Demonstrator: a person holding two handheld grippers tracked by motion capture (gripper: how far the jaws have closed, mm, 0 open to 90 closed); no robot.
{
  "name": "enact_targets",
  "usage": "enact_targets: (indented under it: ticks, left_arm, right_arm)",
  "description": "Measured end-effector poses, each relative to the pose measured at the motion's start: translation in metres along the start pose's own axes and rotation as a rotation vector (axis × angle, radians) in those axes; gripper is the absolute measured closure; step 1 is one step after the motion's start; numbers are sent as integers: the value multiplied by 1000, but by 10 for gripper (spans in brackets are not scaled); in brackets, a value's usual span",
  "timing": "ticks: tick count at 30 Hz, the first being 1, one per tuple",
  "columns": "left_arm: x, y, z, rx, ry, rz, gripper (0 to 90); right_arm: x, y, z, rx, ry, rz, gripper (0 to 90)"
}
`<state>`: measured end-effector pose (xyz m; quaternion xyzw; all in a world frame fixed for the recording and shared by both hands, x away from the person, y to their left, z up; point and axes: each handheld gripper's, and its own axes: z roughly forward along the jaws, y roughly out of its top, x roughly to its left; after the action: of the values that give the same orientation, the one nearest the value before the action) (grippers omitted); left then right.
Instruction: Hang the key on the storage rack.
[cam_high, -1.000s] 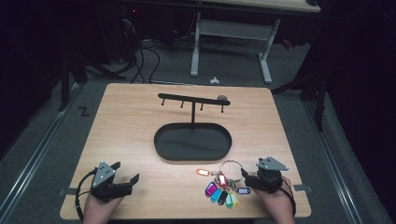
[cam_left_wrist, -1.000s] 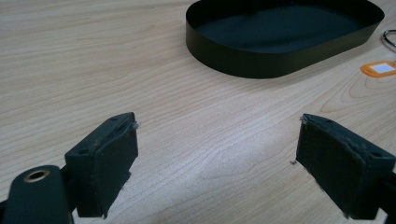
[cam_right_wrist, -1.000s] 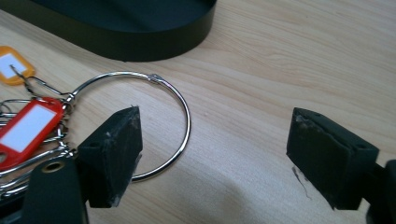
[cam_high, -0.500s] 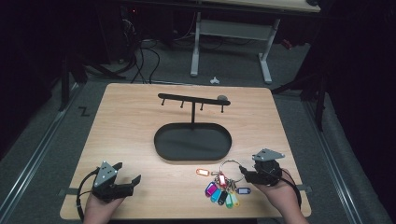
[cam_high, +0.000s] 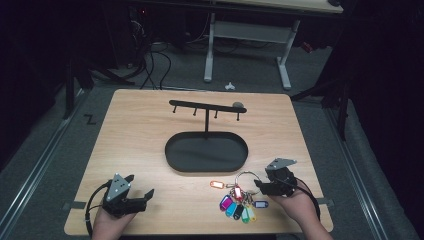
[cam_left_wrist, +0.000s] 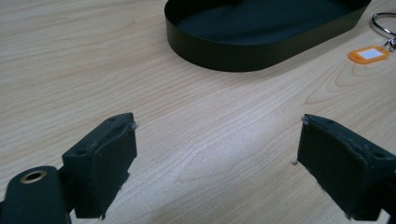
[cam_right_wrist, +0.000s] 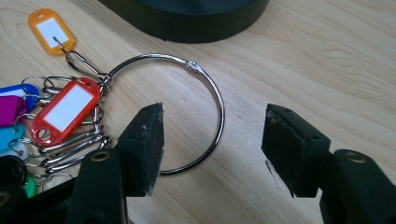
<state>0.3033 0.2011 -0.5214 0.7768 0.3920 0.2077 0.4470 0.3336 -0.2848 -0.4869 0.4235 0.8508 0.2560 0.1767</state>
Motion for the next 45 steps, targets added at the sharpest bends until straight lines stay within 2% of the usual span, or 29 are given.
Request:
enact_targets:
  ticks: [3,5,10,15,22,25,30,33,37,38,40,43,44,45]
  left_arm:
    - [1,-1,0,5,4,-2,125]
    - [2,-1,-2,0,5,-12,125]
    - [3,-4,-8,-6,14,-12,125]
    - [4,-7,-11,-6,21,-11,131]
    - [7,-13,-20,-1,47,-40,130]
    - [9,-15,-24,-2,58,-50,131]
    - [11,-15,-24,-2,59,-57,132]
    - [8,-13,-22,-3,50,-42,132]
    - [8,-13,-21,1,45,-42,132]
    - [9,-12,-22,-2,43,-45,132]
    - [9,-12,-22,-9,42,-50,133]
    - [9,-12,-21,-9,37,-51,133]
    - [9,-12,-22,-8,33,-44,133]
    - [9,-11,-22,-8,31,-40,134]
  right_arm:
    - [-1,2,4,21,9,-7,415]
    - [-2,4,6,37,13,-32,439]
    - [-4,14,8,69,24,-43,472]
    - [-4,23,9,102,30,-51,464]
    - [-4,36,15,148,51,-77,453]
    - [-3,40,16,170,67,-89,497]
    - [-3,47,16,208,72,-73,491]
    - [-4,54,15,227,53,-60,467]
    - [-4,59,14,249,57,-77,470]
    - [-3,62,16,271,67,-88,471]
    - [-3,65,20,306,55,-127,475]
    - [-4,68,24,329,64,-145,465]
    - [-4,72,30,366,63,-169,460]
    - [-3,73,32,380,59,-177,457]
